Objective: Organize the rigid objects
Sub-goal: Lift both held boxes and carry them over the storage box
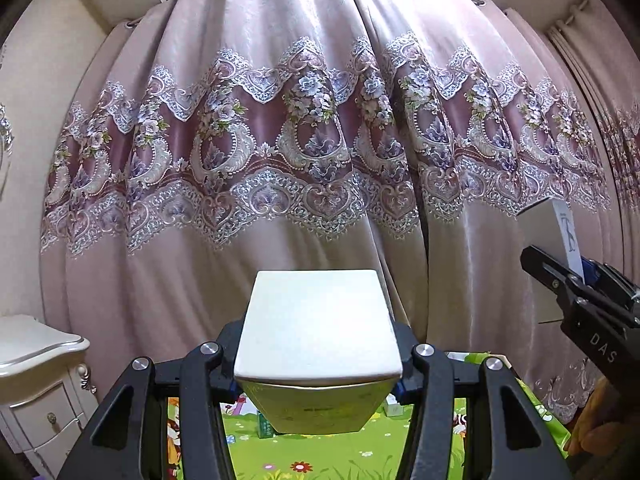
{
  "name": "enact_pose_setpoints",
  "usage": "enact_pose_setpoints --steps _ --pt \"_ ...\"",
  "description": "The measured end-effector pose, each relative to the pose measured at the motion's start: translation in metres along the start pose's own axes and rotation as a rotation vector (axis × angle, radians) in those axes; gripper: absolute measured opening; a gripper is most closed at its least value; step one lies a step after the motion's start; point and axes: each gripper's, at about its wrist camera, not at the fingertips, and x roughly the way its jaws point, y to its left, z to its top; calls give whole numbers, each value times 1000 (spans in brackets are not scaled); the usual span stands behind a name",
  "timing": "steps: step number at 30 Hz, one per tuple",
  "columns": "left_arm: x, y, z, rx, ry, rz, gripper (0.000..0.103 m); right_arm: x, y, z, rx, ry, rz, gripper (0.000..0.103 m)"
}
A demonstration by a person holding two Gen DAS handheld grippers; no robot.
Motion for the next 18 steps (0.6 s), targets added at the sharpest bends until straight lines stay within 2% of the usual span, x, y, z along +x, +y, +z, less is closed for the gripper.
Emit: enact_pose_setpoints --steps 8,18 --pt "-10 25 -10 -26 50 30 52 4 19 1 15 31 83 46" --pt "-41 83 -25 -54 83 177 52 5 81 -4 -24 71 273 46"
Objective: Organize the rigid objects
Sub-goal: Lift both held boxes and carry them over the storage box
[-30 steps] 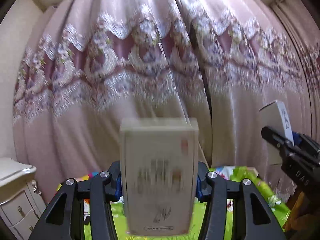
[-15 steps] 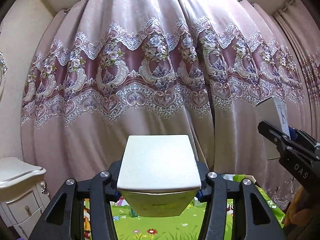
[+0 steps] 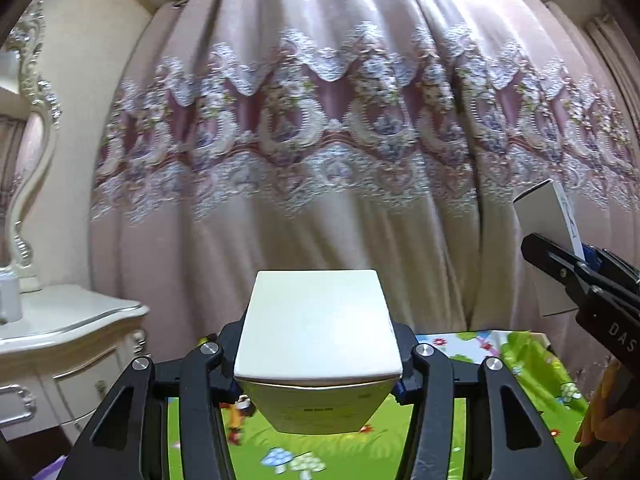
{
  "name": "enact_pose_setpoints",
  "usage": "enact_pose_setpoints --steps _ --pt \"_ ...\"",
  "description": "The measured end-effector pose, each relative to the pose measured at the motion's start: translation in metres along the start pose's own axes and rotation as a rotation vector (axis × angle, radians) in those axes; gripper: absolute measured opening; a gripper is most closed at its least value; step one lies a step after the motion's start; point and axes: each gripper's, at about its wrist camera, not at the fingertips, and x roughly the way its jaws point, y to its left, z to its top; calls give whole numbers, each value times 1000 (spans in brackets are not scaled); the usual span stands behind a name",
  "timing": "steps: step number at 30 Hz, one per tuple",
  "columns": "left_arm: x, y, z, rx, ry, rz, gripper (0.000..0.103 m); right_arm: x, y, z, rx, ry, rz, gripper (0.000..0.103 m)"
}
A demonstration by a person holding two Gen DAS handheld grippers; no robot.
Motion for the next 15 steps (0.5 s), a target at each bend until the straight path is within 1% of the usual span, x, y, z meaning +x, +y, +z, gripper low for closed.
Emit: enact_pose_setpoints --steps 5,6,9,12,14,15 --pt "-11 34 -8 -22 33 78 52 14 34 0 -8 24 133 46" --pt "-13 42 -10 -28 49 90 52 16 39 -1 -8 30 156 46" --pt "-19 61 -16 -43 103 119 52 26 60 -1 -9 72 260 46" --pt "-29 80 -26 -52 166 163 52 40 86 -4 -17 131 366 46" --pt "-35 92 -33 -65 199 192 52 47 102 -8 -22 169 422 46" --pt "-38 101 -39 -79 230 211 52 51 112 -11 -24 192 456 46"
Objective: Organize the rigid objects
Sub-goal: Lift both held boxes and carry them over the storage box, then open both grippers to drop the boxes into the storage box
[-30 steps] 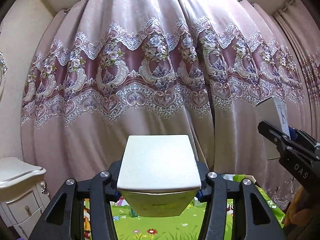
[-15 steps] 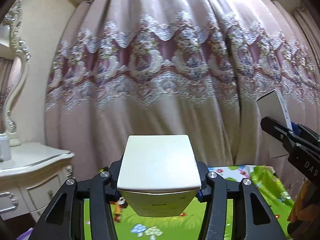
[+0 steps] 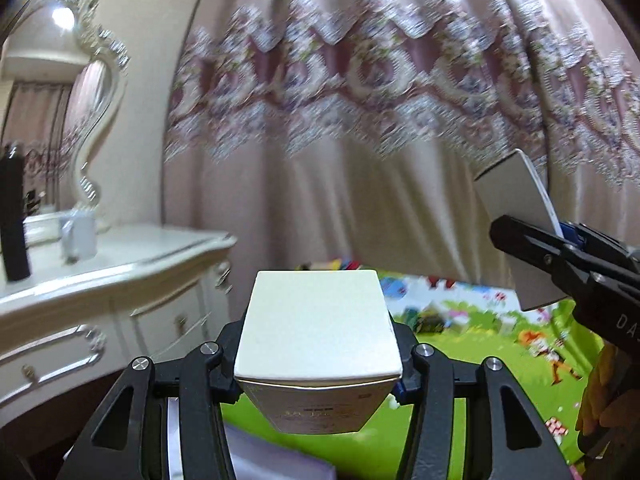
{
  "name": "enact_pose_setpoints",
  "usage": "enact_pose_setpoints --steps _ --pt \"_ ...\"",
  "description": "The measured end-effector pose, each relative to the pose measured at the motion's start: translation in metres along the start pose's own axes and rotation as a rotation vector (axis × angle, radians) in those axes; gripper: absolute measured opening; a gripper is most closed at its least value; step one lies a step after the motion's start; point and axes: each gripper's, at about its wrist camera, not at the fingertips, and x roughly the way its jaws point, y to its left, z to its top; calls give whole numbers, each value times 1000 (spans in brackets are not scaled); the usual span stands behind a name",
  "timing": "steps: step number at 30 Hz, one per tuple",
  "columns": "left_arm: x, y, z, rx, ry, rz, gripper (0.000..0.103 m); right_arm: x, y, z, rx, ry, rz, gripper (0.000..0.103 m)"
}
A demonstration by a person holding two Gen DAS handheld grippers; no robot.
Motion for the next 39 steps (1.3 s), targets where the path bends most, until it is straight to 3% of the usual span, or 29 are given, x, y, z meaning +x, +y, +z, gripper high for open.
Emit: enact_pose_setpoints --steps 5,11,23,35,37,39 --pt "0 40 -23 -72 108 71 52 38 36 -13 -14 124 148 46" --pt "-3 72 -53 -136 206 122 52 72 71 -29 -48 250 266 46" --pt "10 120 -108 -282 376 199 52 123 129 -87 -110 538 431 46" --pt "19 150 -139 -398 471 262 53 135 161 -126 -119 640 538 46" --pt "20 152 -138 -395 474 293 62 138 161 -128 -111 635 547 46" --pt "21 153 -134 -389 473 343 92 139 160 -129 -111 634 551 55"
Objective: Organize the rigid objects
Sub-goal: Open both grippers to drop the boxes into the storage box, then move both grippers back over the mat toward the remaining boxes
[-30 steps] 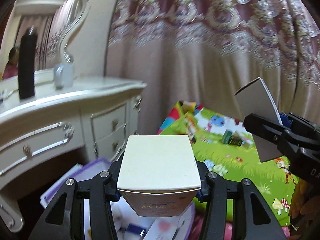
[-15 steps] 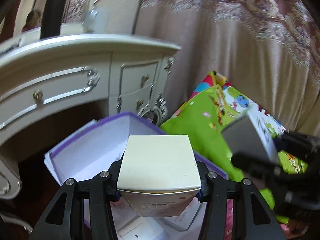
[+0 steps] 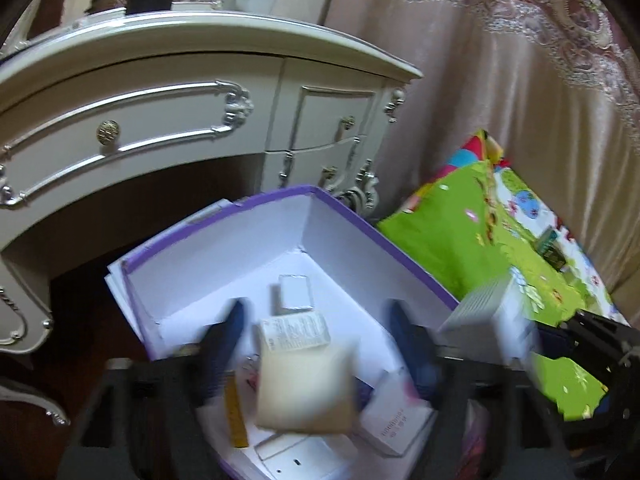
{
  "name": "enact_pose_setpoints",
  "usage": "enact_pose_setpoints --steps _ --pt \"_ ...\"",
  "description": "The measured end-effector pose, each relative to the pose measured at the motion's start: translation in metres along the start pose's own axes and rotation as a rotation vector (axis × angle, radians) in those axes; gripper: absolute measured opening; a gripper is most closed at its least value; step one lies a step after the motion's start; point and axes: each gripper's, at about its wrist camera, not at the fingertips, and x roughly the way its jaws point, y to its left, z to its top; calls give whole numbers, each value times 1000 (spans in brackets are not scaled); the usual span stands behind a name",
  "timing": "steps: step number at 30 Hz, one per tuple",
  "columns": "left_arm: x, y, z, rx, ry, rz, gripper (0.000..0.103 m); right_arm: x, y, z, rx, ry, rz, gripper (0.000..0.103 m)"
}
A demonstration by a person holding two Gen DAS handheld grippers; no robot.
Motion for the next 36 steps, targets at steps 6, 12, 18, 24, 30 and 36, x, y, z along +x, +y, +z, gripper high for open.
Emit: enact_pose_setpoints --steps 6,12,18,24,30,36 --pt "-5 -12 9 7 -20 3 97 -29 -27 -8 77 -52 -28 74" --pt "3 -72 9 131 14 -70 98 -80 -92 -46 222 -103 -162 89" --pt "42 -199 -9 416 99 -234 100 -125 -196 -145 492 -43 -413 91" --pt "98 -357 -42 715 143 -398 100 -180 -307 -250 830 39 -638 91" --pt "142 -458 -71 819 212 -418 100 -207 -402 -319 1085 42 -718 92" --pt "158 -470 -82 815 258 -424 102 -191 -477 -302 1099 16 -729 94"
